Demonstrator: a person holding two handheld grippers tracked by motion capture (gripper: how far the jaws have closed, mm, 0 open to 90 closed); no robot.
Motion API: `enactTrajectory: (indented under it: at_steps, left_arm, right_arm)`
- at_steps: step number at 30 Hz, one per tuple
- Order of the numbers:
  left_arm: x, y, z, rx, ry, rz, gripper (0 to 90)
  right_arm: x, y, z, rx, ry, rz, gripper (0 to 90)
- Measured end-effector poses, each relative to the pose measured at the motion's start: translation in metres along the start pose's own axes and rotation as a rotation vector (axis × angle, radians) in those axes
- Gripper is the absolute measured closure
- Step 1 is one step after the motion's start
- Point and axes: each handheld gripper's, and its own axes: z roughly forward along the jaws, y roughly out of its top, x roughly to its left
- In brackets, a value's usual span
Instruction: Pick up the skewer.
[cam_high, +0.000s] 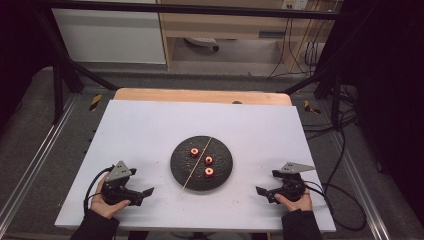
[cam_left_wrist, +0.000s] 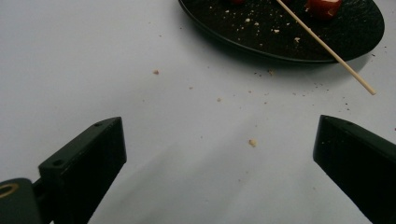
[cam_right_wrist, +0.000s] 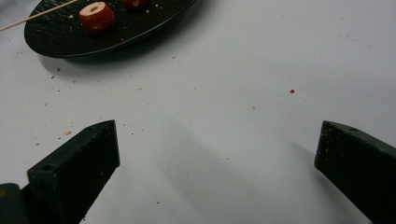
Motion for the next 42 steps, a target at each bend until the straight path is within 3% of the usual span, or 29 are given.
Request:
enactTrajectory:
  at_steps: [18, 32, 42]
  left_arm:
    - [-0.019, 0.022, 0.012, 0.024, 0.019, -0.013, 3.1]
    - [-0.035, 0.050, 0.025, 0.041, 0.022, -0.006, 4.8]
    - [-0.046, 0.071, 0.040, 0.080, 0.017, 0.009, 6.6]
  right_arm:
    - [0.000, 0.000, 0.001, 0.010, -0.001, -0.003, 0.6]
    - [0.000, 0.000, 0.000, 0.006, -0.008, 0.003, 0.6]
    - [0.000, 0.000, 0.000, 0.006, -0.010, 0.003, 0.6]
